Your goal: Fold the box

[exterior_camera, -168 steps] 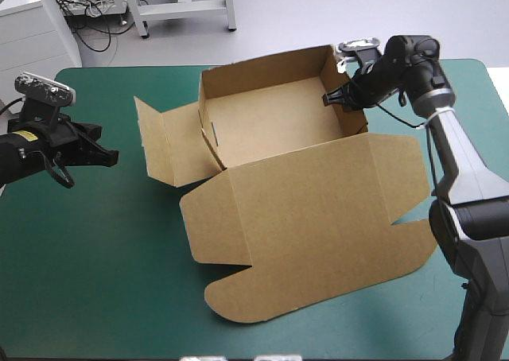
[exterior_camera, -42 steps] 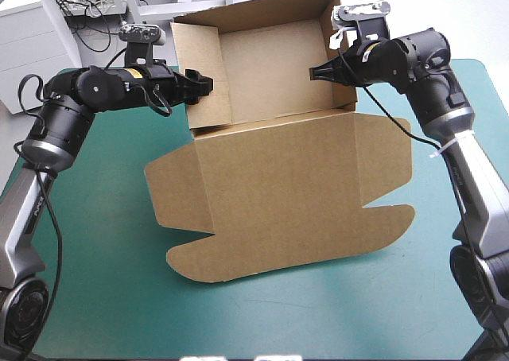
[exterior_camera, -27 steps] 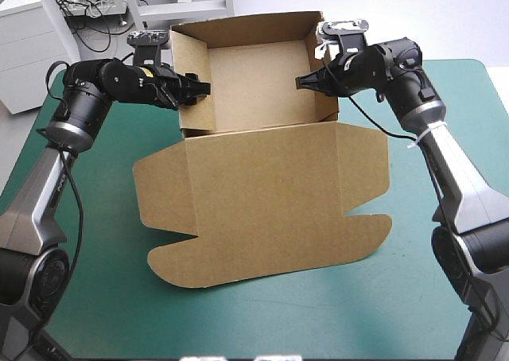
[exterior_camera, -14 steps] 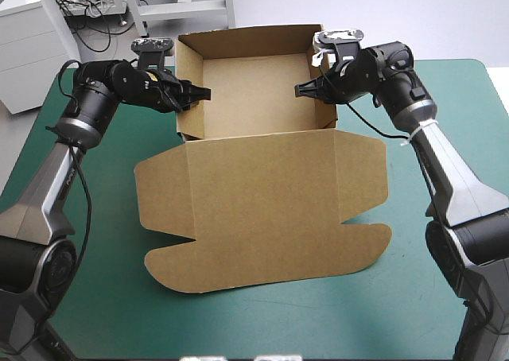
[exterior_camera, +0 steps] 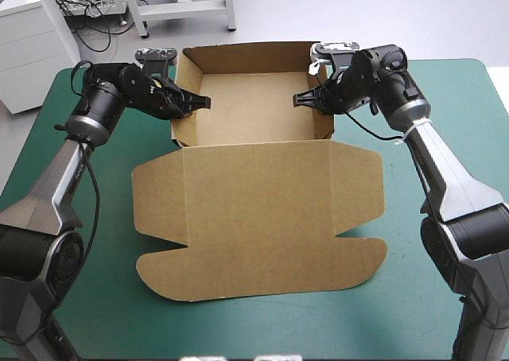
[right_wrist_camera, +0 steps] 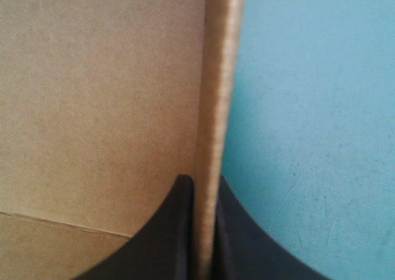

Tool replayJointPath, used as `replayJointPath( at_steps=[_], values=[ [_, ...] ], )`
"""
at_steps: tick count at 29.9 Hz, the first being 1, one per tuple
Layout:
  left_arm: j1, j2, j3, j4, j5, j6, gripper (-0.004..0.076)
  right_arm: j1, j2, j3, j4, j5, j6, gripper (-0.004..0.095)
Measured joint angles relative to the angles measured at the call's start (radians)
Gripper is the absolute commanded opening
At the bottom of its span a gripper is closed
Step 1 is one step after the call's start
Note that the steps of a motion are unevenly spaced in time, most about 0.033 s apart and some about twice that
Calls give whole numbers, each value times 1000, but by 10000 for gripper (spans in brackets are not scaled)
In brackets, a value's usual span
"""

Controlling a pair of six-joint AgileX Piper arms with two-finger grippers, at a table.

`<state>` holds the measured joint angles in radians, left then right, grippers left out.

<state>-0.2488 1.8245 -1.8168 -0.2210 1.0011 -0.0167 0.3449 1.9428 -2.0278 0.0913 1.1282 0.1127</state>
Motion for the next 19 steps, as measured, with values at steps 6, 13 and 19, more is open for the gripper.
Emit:
replayJointPath(
  at_steps=[6,13,19],
  values=[
    [-42,71,0,16,33,-17,-32,-1,36,0,-26,84,-4,-18],
    [-98,174,-9,62,67,-59,-32,-8,88,4,-57,117,-20,-18],
    [-124,212,-51,132,126,-92,-32,-11,137,9,-23,117,-31,-18]
  ],
)
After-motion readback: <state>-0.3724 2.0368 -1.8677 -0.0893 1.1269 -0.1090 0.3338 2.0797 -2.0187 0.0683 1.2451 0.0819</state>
